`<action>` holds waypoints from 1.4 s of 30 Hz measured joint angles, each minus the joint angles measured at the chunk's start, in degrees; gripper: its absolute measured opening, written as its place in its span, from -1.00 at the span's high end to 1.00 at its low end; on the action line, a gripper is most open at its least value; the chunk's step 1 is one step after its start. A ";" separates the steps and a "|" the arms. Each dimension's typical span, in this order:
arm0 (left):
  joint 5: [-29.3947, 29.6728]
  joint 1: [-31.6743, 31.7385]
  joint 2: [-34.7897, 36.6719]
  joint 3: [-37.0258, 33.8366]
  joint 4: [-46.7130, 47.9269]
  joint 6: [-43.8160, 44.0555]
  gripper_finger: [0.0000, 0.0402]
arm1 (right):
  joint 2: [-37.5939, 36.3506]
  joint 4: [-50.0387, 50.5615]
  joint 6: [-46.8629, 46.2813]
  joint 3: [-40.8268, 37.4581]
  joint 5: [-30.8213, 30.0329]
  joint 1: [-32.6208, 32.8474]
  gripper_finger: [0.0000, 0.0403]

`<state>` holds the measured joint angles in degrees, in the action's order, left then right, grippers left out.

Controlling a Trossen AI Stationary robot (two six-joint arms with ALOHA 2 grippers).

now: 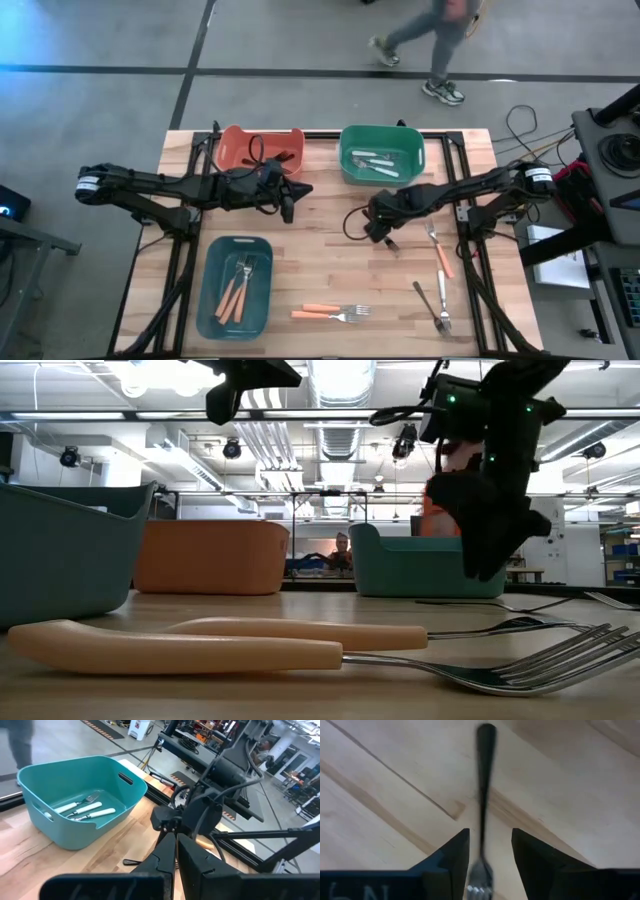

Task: Sort silverware by color (type)
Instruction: Put the black fork into the orange bin

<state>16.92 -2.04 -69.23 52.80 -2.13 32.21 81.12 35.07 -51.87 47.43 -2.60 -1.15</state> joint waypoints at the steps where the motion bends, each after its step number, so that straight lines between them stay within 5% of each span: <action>1: 0.33 0.00 0.00 0.00 0.00 0.00 1.00 | 0.00 -1.38 -0.12 -0.53 -0.01 0.02 0.32; 22: 2.10 0.00 0.00 0.00 -0.28 0.01 1.00 | 7.53 -5.79 3.40 -1.95 -2.18 2.31 0.26; 27: 2.12 0.00 0.00 0.00 -0.40 0.02 1.00 | 11.25 -5.55 5.01 -1.96 -2.66 2.67 0.40; 35: 2.15 0.00 0.00 0.00 -0.41 0.00 1.00 | 12.59 -6.46 7.03 -2.05 -2.39 2.63 0.91; 42: -0.88 0.00 0.00 0.00 0.11 -3.35 1.00 | 6.19 -6.75 8.29 -2.18 -1.93 2.62 0.95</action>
<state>16.04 -2.04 -69.23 52.80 -2.02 28.86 87.31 28.32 -43.58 45.25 -4.54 1.47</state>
